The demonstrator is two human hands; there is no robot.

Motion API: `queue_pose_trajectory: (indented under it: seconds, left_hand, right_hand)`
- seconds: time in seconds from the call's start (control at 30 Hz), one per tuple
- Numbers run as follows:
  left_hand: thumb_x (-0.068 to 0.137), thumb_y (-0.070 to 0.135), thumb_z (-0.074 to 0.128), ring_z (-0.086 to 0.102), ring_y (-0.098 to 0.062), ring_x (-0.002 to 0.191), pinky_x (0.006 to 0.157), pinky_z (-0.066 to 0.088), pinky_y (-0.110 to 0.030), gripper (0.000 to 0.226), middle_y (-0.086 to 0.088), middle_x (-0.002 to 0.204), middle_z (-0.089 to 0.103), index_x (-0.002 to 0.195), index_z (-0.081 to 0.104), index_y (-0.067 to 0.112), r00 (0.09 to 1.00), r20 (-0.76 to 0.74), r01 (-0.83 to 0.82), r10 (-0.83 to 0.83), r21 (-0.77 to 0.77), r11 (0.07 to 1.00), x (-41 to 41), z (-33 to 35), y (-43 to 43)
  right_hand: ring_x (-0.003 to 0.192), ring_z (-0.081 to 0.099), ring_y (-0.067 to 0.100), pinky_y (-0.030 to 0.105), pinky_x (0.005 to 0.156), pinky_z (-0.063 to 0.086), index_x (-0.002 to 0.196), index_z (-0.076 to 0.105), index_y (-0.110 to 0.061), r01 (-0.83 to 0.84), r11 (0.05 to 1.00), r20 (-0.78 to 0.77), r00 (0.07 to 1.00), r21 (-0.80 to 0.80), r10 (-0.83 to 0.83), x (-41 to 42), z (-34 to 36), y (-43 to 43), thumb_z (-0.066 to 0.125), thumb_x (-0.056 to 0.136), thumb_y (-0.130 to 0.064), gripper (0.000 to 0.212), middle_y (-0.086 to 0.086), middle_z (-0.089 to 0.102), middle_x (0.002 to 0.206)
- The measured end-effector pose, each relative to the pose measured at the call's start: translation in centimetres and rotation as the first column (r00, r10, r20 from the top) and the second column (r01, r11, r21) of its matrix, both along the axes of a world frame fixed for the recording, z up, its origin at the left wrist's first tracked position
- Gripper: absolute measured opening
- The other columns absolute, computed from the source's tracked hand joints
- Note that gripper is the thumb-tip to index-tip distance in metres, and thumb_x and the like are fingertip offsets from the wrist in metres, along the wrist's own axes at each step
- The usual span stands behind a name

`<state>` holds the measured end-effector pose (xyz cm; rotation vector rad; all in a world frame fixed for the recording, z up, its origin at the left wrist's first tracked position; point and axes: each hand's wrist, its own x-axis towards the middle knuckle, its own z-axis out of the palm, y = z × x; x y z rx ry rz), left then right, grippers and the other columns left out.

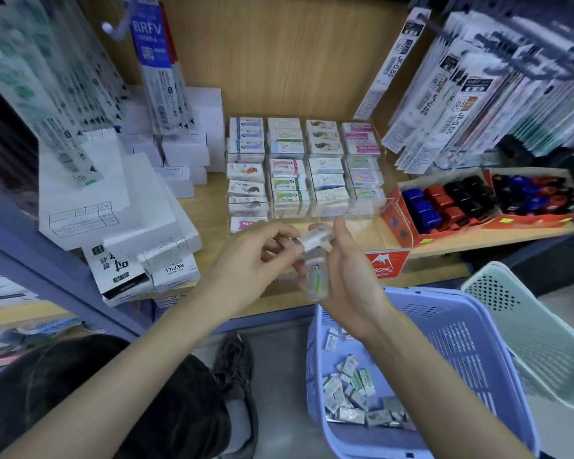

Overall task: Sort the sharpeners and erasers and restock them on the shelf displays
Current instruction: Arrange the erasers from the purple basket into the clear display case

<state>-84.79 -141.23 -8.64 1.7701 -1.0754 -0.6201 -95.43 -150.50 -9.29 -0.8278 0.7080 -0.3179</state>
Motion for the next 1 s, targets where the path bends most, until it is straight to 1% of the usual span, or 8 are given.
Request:
queue_pose_trajectory:
  seconds: [0.13,0.3,0.4,0.5,0.6,0.77,0.9,1.0]
  left_hand:
    - [0.1,0.021,0.04,0.058,-0.004,0.058,0.065,0.049,-0.018,0.028,-0.005,0.068,0.061,0.088,0.062,0.01,0.95,-0.299,-0.081,0.088,0.034,0.996,0.8,-0.1,-0.2]
    - [0.1,0.033,0.035,0.05,-0.008,0.055,0.062,0.044,-0.021,0.044,-0.006,0.066,0.057,0.084,0.062,0.002,0.953,-0.285,-0.079,0.102,0.091,0.993,0.8,-0.3,-0.1]
    - [0.1,0.036,0.035,0.048,-0.008,0.053,0.058,0.041,-0.018,0.048,-0.004,0.065,0.057,0.083,0.06,-0.001,0.955,-0.28,-0.071,0.094,0.091,0.993,0.8,-0.2,-0.2]
    - [0.097,0.035,0.039,0.05,-0.008,0.051,0.054,0.042,-0.015,0.045,0.0,0.062,0.058,0.084,0.06,-0.003,0.94,-0.325,-0.102,0.105,0.025,0.994,0.7,0.1,-0.4]
    - [0.087,0.032,0.054,0.064,-0.009,0.062,0.063,0.053,-0.017,0.033,-0.004,0.075,0.068,0.093,0.061,0.0,0.878,-0.463,-0.161,0.123,-0.044,0.986,1.0,0.3,-0.7]
    - [0.087,0.015,0.061,0.071,-0.013,0.085,0.078,0.057,-0.025,0.021,-0.008,0.094,0.073,0.103,0.06,0.002,0.789,-0.598,-0.175,0.139,-0.003,0.985,1.0,0.1,-1.5]
    - [0.09,0.007,0.056,0.07,-0.019,0.084,0.074,0.058,-0.027,0.015,-0.01,0.095,0.072,0.105,0.061,0.008,0.741,-0.652,-0.228,0.161,-0.019,0.974,1.9,0.2,-2.0]
    - [0.094,0.013,0.053,0.064,-0.015,0.096,0.08,0.055,-0.029,0.028,0.004,0.109,0.067,0.11,0.061,0.034,0.829,-0.538,-0.182,0.152,-0.003,0.983,3.0,-0.1,-2.3]
  right_hand:
    - [0.056,0.044,0.013,0.025,0.044,0.034,0.108,0.057,-0.021,-0.043,0.917,-0.117,0.993,-0.396,-0.003,-1.5,0.3,-0.5,0.056,0.092,-0.03,0.018,0.001,0.059,0.089]
    - [0.095,0.052,-0.003,0.016,0.085,0.044,0.117,0.053,-0.037,-0.137,0.496,-0.162,0.987,-0.857,-0.007,-2.4,0.1,-0.6,0.065,0.088,-0.019,0.036,-0.025,0.053,0.111]
    - [0.102,0.053,-0.001,0.021,0.086,0.046,0.108,0.052,-0.041,-0.149,0.439,-0.175,0.984,-0.886,-0.019,-2.4,0.2,-0.9,0.065,0.087,-0.019,0.033,-0.02,0.054,0.109]
    - [0.077,0.051,0.006,0.016,0.068,0.044,0.096,0.052,-0.041,-0.123,0.406,-0.162,0.985,-0.906,-0.063,-2.4,0.5,-1.1,0.068,0.085,-0.017,0.031,-0.014,0.056,0.094]
    - [0.077,0.047,0.021,0.022,0.062,0.043,0.09,0.053,-0.033,-0.013,0.459,-0.11,0.976,-0.888,-0.187,-2.0,0.7,-1.4,0.071,0.082,-0.016,0.026,-0.011,0.056,0.086]
    - [0.076,0.056,0.018,0.038,0.07,0.051,0.082,0.048,-0.032,-0.014,0.516,-0.111,0.981,-0.857,-0.157,-0.3,-0.2,-1.0,0.076,0.078,-0.023,0.029,-0.004,0.058,0.083]
    - [0.06,0.045,0.004,0.016,0.059,0.038,0.087,0.052,-0.027,-0.107,0.502,-0.144,0.989,-0.858,-0.035,-0.3,-0.9,-1.4,0.073,0.081,-0.032,0.022,-0.019,0.054,0.075]
    - [0.071,0.048,-0.003,0.012,0.066,0.039,0.116,0.048,-0.037,-0.156,0.324,-0.159,0.987,-0.933,0.017,-0.5,-0.5,-3.0,0.064,0.088,-0.024,0.034,-0.017,0.051,0.108]
